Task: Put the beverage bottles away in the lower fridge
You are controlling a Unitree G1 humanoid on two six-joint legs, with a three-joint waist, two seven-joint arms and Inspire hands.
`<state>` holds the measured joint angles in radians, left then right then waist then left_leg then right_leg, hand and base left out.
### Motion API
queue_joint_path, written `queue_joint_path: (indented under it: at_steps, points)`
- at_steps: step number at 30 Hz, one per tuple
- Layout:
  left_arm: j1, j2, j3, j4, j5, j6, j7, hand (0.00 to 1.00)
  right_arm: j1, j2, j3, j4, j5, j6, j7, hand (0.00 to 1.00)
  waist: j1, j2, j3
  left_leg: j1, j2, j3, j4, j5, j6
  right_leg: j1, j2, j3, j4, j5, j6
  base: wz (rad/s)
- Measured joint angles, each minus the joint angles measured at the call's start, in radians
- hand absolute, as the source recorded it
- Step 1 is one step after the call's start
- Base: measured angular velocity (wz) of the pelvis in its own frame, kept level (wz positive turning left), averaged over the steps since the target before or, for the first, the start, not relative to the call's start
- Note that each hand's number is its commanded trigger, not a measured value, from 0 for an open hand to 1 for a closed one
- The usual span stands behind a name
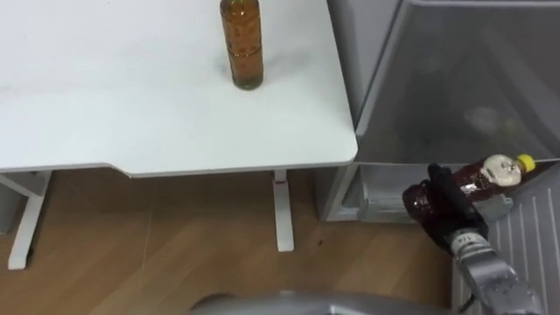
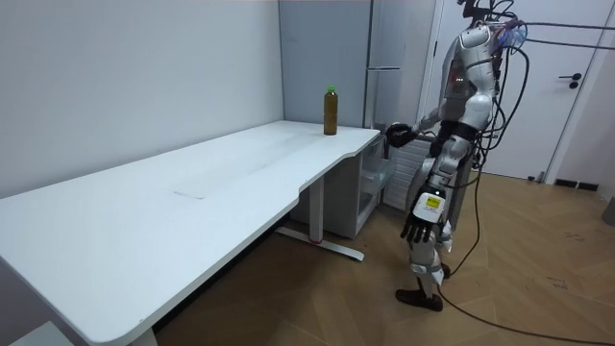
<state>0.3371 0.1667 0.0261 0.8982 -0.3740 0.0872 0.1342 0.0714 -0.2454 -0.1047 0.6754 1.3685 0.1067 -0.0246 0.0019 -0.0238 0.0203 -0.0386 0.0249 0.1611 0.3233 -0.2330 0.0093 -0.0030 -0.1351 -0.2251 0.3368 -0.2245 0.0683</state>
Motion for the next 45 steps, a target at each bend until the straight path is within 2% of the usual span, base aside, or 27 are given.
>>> queue_joint_path:
  at_steps: [1, 2, 5, 7, 10, 13, 15, 19, 23, 27, 29, 33, 35, 39, 45]
  points:
    - [-0.038, 0.001, 0.000, 0.024, 0.014, -0.001, -0.002, 0.00, -0.051, -0.001, 0.000, 0.046, 0.009, -0.012, -0.011, 1.00, 0.001, -0.003, 0.0032, -0.048, -0.001, -0.001, 0.035, -0.005, 0.005, -0.052, -0.008, 0.005, 0.045, -0.012, -0.001, 0.05]
    - [-0.080, 0.002, 0.000, 0.039, 0.014, 0.000, -0.011, 0.00, -0.105, -0.001, 0.000, 0.089, 0.010, -0.019, -0.028, 1.00, 0.003, -0.001, 0.0025, -0.096, -0.001, -0.001, 0.069, -0.007, 0.008, -0.105, -0.016, 0.007, 0.082, -0.018, -0.005, 0.05]
    - [-0.139, 0.011, -0.008, 0.066, 0.013, -0.006, -0.020, 0.00, -0.223, -0.002, 0.000, 0.174, 0.027, -0.023, -0.053, 1.00, 0.008, -0.004, 0.0064, -0.199, 0.003, -0.002, 0.137, -0.011, 0.015, -0.213, -0.025, 0.017, 0.153, -0.022, -0.011, 0.00]
    - [-0.169, 0.007, -0.018, 0.075, 0.012, -0.005, -0.019, 0.00, -0.261, -0.004, 0.000, 0.212, 0.080, -0.026, -0.051, 1.00, 0.009, -0.007, 0.0089, -0.242, 0.001, -0.006, 0.174, -0.015, 0.021, -0.261, -0.033, 0.024, 0.198, -0.032, -0.012, 0.00]
    - [-0.204, 0.016, -0.042, 0.074, -0.009, -0.016, -0.018, 0.00, -0.358, -0.027, 0.000, 0.336, 0.131, -0.030, -0.052, 1.00, 0.035, -0.005, 0.0118, -0.346, 0.008, -0.004, 0.255, -0.032, 0.028, -0.369, -0.038, 0.044, 0.278, -0.046, -0.018, -0.06]
    - [-0.236, 0.018, -0.050, 0.072, -0.008, -0.017, -0.010, 0.00, -0.410, -0.050, -0.004, 0.383, 0.137, -0.031, -0.061, 1.00, 0.060, -0.008, 0.0136, -0.437, 0.015, -0.001, 0.317, -0.034, 0.031, -0.465, -0.040, 0.061, 0.345, -0.059, -0.022, -0.04]
    - [-0.256, 0.020, -0.064, 0.072, -0.008, -0.017, -0.006, 0.00, -0.440, -0.062, -0.004, 0.406, 0.154, -0.031, -0.062, 1.00, 0.061, -0.013, 0.0168, -0.486, 0.015, -0.005, 0.348, -0.033, 0.028, -0.516, -0.046, 0.059, 0.382, -0.069, -0.022, 0.08]
    - [-0.305, 0.032, -0.090, 0.074, -0.011, -0.018, 0.021, 0.00, -0.508, -0.092, -0.005, 0.443, 0.191, -0.032, -0.087, 1.00, 0.085, -0.022, 0.0225, -0.598, 0.018, -0.010, 0.384, -0.016, 0.022, -0.630, -0.049, 0.058, 0.432, -0.067, -0.036, 0.06]
    - [-0.316, 0.035, -0.114, 0.072, -0.027, -0.025, 0.042, 0.00, -0.565, -0.106, -0.011, 0.451, 0.218, -0.032, -0.113, 1.00, 0.088, -0.032, 0.0284, -0.673, 0.016, -0.011, 0.398, -0.004, 0.019, -0.714, -0.054, 0.062, 0.464, -0.067, -0.045, 0.03]
    - [-0.315, 0.037, -0.128, 0.073, -0.027, -0.028, 0.049, 0.00, -0.596, -0.123, -0.023, 0.455, 0.220, -0.033, -0.118, 1.00, 0.091, -0.033, 0.0291, -0.723, 0.016, -0.014, 0.414, -0.002, 0.023, -0.762, -0.056, 0.061, 0.486, -0.072, -0.057, 0.05]
    - [-0.317, 0.038, -0.130, 0.072, -0.027, -0.029, 0.049, 0.00, -0.614, -0.125, -0.037, 0.455, 0.220, -0.046, -0.122, 1.00, 0.089, -0.034, 0.0295, -0.757, 0.016, -0.019, 0.431, -0.006, 0.019, -0.793, -0.059, 0.058, 0.504, -0.077, -0.065, 0.07]
    - [-0.327, 0.042, -0.142, 0.071, -0.028, -0.030, 0.051, 0.00, -0.639, -0.125, -0.038, 0.455, 0.218, -0.049, -0.149, 1.00, 0.088, -0.040, 0.0332, -0.803, 0.016, -0.026, 0.450, -0.011, 0.016, -0.836, -0.063, 0.053, 0.526, -0.088, -0.069, 0.08]
    - [-0.328, 0.043, -0.164, 0.071, -0.028, -0.031, 0.053, 0.00, -0.651, -0.126, -0.038, 0.455, 0.192, -0.049, -0.164, 1.00, 0.082, -0.041, 0.0333, -0.823, 0.014, -0.027, 0.471, -0.021, 0.017, -0.855, -0.073, 0.047, 0.551, -0.100, -0.073, 0.08]
    - [-0.328, 0.054, -0.179, 0.063, -0.028, -0.033, 0.056, 0.00, -0.673, -0.136, -0.036, 0.453, 0.189, -0.049, -0.174, 1.00, 0.081, -0.040, 0.0333, -0.872, 0.015, -0.037, 0.535, -0.050, 0.012, -0.899, -0.077, 0.051, 0.611, -0.132, -0.076, 0.05]
    - [-0.328, 0.076, -0.187, 0.065, -0.032, -0.044, 0.073, 0.00, -0.684, -0.173, -0.036, 0.454, 0.197, -0.051, -0.175, 1.00, 0.085, -0.046, 0.0364, -0.932, 0.016, -0.042, 0.660, -0.107, 0.009, -0.959, -0.090, 0.070, 0.738, -0.194, -0.077, 0.03]
